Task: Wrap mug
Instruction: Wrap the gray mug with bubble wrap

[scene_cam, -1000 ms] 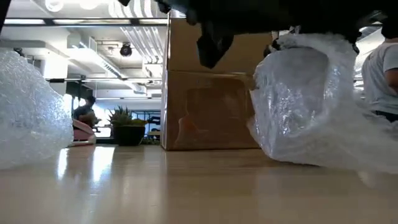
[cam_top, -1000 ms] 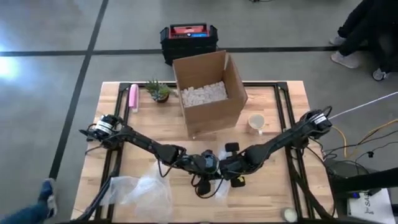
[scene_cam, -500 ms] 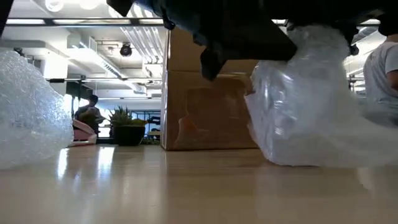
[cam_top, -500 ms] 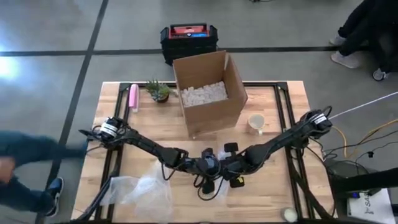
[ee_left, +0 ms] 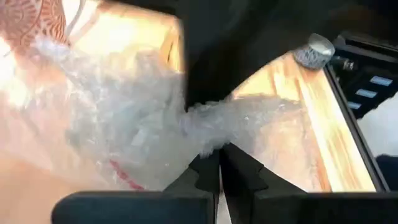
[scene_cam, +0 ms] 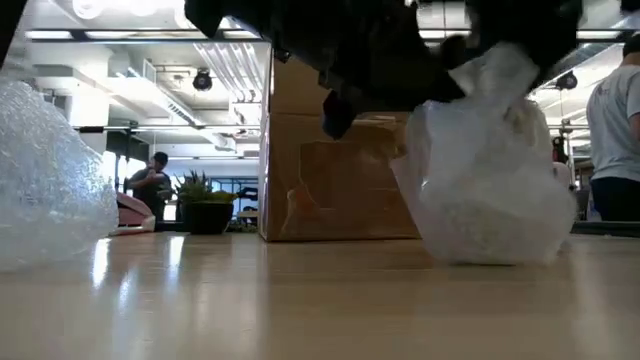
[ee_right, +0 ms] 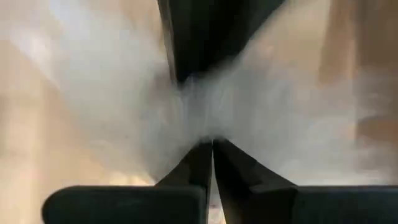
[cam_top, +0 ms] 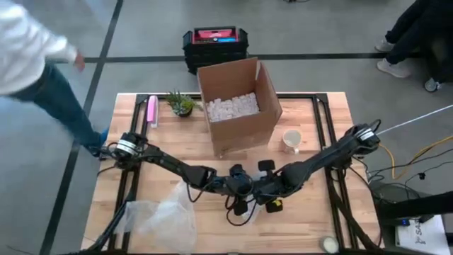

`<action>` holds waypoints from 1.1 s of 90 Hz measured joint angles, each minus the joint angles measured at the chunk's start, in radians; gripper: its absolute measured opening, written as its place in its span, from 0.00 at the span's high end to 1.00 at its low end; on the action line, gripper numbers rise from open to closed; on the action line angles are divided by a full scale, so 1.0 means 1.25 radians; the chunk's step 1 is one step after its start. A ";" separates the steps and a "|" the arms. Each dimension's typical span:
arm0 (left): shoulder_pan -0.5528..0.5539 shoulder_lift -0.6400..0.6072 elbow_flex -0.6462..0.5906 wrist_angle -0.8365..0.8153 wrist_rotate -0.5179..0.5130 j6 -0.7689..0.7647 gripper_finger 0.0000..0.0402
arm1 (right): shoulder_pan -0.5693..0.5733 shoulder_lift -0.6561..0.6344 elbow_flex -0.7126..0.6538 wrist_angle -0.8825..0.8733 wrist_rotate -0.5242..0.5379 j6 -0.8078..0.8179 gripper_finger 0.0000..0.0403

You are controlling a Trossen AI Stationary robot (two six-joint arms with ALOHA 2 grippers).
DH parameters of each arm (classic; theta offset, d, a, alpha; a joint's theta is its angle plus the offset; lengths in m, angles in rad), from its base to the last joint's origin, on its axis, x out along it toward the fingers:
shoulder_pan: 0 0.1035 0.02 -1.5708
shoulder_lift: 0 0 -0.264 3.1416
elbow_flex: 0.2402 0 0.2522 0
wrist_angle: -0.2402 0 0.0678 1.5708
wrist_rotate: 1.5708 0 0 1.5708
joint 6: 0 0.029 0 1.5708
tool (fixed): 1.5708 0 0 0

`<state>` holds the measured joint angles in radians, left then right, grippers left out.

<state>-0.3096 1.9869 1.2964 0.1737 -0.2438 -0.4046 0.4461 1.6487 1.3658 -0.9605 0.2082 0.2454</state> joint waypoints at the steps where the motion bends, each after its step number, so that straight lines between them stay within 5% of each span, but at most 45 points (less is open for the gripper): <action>1: 0.000 0.000 0.000 -0.001 0.000 0.000 1.00 | 0.000 -0.004 0.003 -0.011 0.001 0.000 0.99; 30: 0.000 -0.003 -0.001 0.000 0.004 0.002 1.00 | -0.032 -0.104 -0.033 -0.045 0.179 -0.009 0.99; 49: 0.000 -0.005 -0.002 0.003 0.006 0.002 1.00 | -0.081 -0.088 -0.138 0.097 0.156 -0.033 0.99; 99: 0.000 -0.005 -0.002 0.004 0.008 0.002 1.00 | -0.029 -0.018 -0.228 0.313 0.009 -0.008 0.99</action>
<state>-0.3096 1.9808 1.2934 0.1792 -0.2344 -0.4019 0.4099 1.6267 1.0806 -0.5693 0.2199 0.2355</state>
